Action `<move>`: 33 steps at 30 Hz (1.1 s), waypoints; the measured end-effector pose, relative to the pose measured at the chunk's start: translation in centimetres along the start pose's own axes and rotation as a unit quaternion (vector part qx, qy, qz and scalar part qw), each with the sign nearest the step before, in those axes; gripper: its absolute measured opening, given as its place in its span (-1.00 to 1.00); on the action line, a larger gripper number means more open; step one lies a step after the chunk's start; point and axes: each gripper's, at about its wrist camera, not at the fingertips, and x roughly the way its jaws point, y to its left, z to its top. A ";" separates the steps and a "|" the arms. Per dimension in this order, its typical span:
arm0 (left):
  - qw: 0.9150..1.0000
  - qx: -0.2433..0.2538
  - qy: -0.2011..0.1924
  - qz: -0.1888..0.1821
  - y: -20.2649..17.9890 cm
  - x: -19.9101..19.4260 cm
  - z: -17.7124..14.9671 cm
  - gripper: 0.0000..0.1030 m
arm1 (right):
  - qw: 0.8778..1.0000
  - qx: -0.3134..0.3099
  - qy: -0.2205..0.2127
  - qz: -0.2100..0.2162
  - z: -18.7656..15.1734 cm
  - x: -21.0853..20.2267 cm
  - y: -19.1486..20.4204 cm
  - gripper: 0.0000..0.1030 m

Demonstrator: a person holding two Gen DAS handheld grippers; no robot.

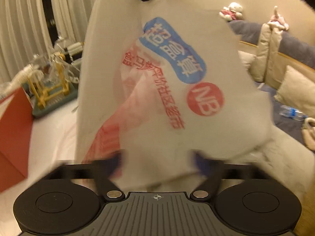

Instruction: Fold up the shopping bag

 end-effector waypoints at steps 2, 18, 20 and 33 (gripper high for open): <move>1.000 -0.006 -0.014 0.004 0.2 0.5 0.3 0.94 | 1.000 0.002 -0.002 -0.001 -0.1 -0.4 0.0 -0.98; 0.997 -0.058 0.043 -0.039 1.0 2.9 -2.1 0.59 | 1.000 0.013 0.000 -0.001 -0.5 -1.5 -0.5 -0.97; 0.997 -0.059 0.035 -0.041 0.9 2.6 -1.9 -0.28 | 1.000 0.012 0.002 -0.001 -0.6 -1.5 -0.5 -0.97; 0.995 -0.049 0.082 -0.039 2.5 -1.4 -3.9 -0.96 | 1.000 0.001 0.021 -0.010 -1.6 -1.4 0.2 -0.95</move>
